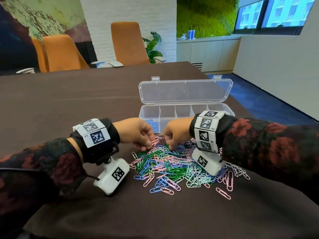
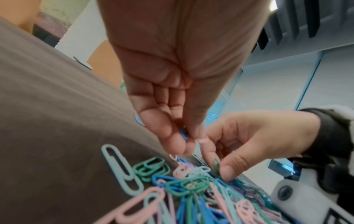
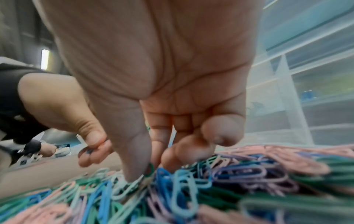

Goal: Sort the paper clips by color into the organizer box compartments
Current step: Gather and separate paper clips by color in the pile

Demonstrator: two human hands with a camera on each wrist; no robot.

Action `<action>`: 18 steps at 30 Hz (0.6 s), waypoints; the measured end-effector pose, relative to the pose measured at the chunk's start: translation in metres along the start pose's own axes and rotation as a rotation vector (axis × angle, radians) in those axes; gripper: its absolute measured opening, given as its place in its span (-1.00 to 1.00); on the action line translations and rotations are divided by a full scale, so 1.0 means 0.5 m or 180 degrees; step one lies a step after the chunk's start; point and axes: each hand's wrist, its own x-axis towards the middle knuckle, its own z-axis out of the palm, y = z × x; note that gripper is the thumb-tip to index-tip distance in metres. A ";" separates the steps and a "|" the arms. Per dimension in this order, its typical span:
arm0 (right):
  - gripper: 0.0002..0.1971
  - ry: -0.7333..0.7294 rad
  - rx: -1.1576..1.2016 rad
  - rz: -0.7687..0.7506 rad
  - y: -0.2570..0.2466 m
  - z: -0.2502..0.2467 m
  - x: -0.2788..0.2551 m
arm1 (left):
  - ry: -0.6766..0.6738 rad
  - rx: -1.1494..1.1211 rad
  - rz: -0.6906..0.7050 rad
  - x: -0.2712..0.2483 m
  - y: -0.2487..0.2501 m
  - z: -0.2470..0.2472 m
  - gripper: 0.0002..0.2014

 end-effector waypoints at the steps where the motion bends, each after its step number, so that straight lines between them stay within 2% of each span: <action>1: -0.76 0.0032 0.0206 0.0011 0.006 -0.002 -0.003 | -0.0022 -0.0190 -0.0023 -0.001 -0.003 -0.001 -0.83; 6: -0.80 0.0018 0.0874 -0.0011 0.027 -0.009 -0.020 | 0.0000 -0.0582 -0.0049 0.000 -0.007 -0.004 -0.82; 12: -0.78 -0.0006 0.1061 -0.0030 0.044 -0.007 -0.033 | 0.0194 -0.0578 -0.0032 0.016 0.005 0.005 -0.77; 14: -0.76 -0.0026 0.1017 -0.0022 0.051 -0.010 -0.044 | 0.0168 -0.0081 -0.0007 0.022 0.016 0.008 -0.87; 16: -0.78 -0.0069 0.0842 0.0015 0.056 -0.015 -0.058 | 0.0088 0.0752 0.0082 0.030 0.029 0.013 -0.98; 18: -0.79 -0.0217 0.0710 0.0032 0.059 -0.021 -0.072 | 0.0061 0.1578 0.0147 0.039 0.044 0.024 -0.90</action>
